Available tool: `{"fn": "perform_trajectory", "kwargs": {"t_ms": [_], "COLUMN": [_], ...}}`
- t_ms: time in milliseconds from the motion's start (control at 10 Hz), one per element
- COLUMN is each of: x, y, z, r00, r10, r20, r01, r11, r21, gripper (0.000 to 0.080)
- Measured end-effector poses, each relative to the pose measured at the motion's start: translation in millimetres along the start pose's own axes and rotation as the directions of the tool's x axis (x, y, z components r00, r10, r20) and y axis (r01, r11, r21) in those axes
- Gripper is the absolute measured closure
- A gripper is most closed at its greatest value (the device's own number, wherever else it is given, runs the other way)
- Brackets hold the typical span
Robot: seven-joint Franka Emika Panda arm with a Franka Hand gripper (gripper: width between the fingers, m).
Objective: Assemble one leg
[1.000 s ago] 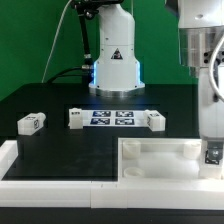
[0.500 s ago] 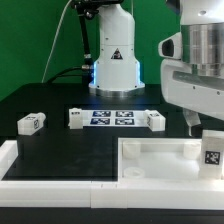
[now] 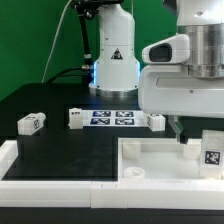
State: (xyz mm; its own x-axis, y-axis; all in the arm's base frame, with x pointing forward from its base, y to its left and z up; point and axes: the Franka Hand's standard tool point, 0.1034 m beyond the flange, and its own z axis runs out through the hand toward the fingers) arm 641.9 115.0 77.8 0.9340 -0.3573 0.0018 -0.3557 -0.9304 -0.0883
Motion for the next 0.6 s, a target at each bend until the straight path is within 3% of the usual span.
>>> {"fn": "perform_trajectory", "kwargs": {"t_ms": [600], "x": [-0.4], "y": [0.0], "z": [0.5], "r00": [1.0], "r10": [-0.014], "r20": [-0.001], "r01": [0.014], "r11": [1.0], "r21": [-0.001], "gripper": [0.0163]}}
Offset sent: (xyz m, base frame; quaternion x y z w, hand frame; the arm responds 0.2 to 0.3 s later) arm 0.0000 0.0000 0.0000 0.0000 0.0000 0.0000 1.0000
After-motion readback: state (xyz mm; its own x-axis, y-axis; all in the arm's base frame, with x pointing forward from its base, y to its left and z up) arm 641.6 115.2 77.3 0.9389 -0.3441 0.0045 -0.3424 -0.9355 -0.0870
